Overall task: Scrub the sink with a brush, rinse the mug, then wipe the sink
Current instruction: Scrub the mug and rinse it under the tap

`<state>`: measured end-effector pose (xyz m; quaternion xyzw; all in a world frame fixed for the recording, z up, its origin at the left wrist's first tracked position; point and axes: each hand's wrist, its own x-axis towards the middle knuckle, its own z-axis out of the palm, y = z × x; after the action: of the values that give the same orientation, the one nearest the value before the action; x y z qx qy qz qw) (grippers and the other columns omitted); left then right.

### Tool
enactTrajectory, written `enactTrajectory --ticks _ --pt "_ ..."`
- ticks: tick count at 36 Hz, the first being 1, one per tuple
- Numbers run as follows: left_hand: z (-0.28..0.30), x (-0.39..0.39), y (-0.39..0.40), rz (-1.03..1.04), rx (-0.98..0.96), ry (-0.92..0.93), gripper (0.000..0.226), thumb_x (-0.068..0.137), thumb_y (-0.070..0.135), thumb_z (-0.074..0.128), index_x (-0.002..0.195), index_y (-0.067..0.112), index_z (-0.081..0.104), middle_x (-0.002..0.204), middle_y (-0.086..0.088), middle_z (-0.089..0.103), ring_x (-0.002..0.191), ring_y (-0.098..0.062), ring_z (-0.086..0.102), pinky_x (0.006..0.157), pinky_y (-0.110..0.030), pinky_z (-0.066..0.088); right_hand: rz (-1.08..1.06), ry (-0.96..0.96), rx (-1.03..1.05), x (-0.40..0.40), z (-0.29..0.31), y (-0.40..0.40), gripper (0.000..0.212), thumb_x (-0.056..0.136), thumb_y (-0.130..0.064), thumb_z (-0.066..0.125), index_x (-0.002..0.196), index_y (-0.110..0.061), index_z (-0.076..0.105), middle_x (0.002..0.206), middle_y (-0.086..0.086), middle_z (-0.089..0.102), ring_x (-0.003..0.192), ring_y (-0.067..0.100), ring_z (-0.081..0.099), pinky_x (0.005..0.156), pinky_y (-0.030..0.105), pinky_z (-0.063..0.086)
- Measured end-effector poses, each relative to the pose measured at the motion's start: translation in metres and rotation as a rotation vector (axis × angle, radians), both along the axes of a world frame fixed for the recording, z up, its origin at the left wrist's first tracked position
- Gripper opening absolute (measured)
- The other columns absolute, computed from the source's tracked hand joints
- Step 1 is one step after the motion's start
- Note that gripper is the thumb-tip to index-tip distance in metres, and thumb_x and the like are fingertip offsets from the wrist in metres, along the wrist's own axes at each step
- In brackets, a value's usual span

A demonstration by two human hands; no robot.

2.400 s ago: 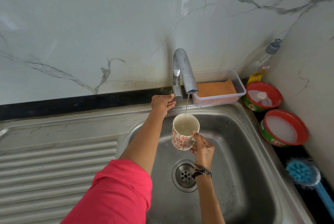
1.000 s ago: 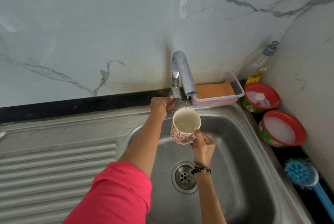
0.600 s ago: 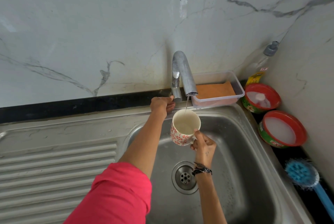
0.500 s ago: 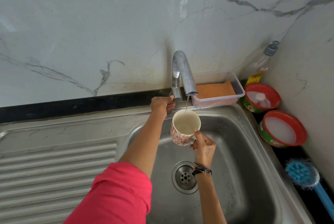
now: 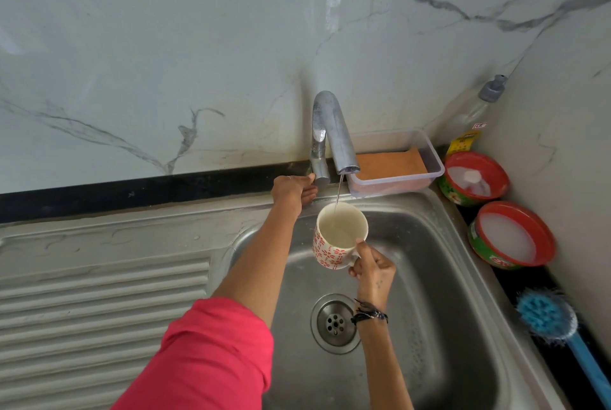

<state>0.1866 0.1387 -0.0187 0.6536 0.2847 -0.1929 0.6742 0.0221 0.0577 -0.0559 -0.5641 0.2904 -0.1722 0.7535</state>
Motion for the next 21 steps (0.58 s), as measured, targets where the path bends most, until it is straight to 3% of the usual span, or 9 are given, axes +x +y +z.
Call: enactTrajectory --ticks 7,13,18,21 --pt "-0.0006 0.0014 -0.0009 -0.015 0.016 0.007 0.025 0.086 0.009 0.065 0.103 -0.009 0.062 0.072 -0.015 0.064 0.059 -0.02 0.062 0.062 -0.027 0.055 -0.005 0.0 0.005 -0.0016 -0.0015 -0.0017 0.032 0.073 -0.023 0.057 0.05 -0.001 0.054 0.037 -0.008 0.028 0.037 0.005 0.025 0.048 0.021 0.026" --pt "-0.0004 -0.0009 -0.0007 -0.012 0.002 -0.015 0.024 0.086 0.008 0.064 0.103 -0.009 0.062 0.074 -0.015 0.064 0.06 -0.019 0.063 0.062 -0.026 0.056 -0.021 0.012 -0.01 0.0002 -0.0094 -0.0042 0.038 0.088 -0.002 0.056 0.05 -0.003 0.056 0.038 -0.005 0.03 0.038 0.005 0.026 0.052 0.026 0.026" --pt "0.0 -0.0009 -0.0004 -0.013 -0.018 -0.017 0.024 0.086 0.007 0.064 0.104 -0.009 0.062 0.071 -0.015 0.063 0.061 -0.02 0.062 0.065 -0.026 0.056 -0.016 -0.002 0.001 -0.0014 -0.0069 -0.0022 0.032 0.076 -0.019 0.059 0.053 0.003 0.056 0.041 -0.001 0.029 0.04 0.008 0.026 0.05 0.024 0.026" --pt "-0.0002 -0.0007 -0.0007 -0.002 -0.023 -0.025 0.024 0.086 0.006 0.064 0.104 -0.01 0.061 0.071 -0.014 0.062 0.061 -0.018 0.062 0.068 -0.027 0.055 -0.01 -0.004 -0.005 -0.0028 -0.0076 -0.0024 0.034 0.081 -0.014 0.06 0.047 -0.005 0.057 0.039 -0.004 0.031 0.039 0.007 0.027 0.051 0.024 0.027"
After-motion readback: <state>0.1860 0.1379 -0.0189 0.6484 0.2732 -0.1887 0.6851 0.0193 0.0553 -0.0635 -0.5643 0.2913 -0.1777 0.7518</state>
